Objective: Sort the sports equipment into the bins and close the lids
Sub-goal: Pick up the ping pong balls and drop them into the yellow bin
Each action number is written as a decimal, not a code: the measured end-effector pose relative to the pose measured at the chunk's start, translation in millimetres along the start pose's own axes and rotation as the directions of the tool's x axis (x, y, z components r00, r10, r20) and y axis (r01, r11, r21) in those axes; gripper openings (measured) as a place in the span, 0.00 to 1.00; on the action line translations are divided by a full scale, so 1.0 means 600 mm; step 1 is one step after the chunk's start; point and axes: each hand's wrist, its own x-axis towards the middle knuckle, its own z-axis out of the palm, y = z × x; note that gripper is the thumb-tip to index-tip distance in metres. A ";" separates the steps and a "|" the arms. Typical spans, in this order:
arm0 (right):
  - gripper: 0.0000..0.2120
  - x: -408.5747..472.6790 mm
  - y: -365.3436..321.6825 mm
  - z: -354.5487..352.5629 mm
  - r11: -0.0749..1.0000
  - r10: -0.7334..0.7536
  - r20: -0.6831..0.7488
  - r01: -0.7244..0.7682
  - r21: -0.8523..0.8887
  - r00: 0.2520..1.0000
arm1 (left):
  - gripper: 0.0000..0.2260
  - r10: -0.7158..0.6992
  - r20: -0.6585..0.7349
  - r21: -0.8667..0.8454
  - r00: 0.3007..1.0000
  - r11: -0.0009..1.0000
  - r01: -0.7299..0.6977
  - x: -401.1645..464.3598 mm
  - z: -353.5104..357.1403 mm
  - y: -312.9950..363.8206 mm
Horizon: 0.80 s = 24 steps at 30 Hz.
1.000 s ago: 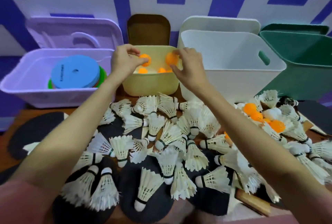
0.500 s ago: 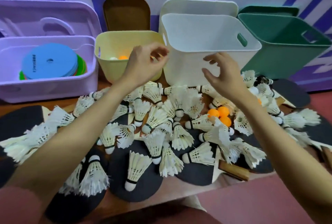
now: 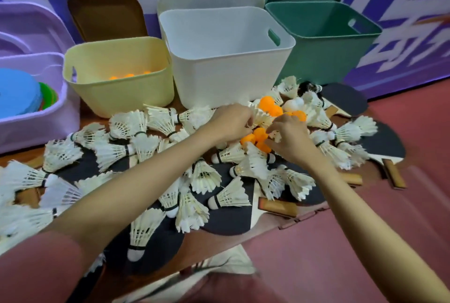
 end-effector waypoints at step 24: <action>0.09 0.027 -0.028 0.006 0.991 0.035 0.069 -0.025 -0.133 0.997 | 0.16 -0.072 -0.130 -0.181 0.989 0.982 0.048 -0.005 -0.019 -0.030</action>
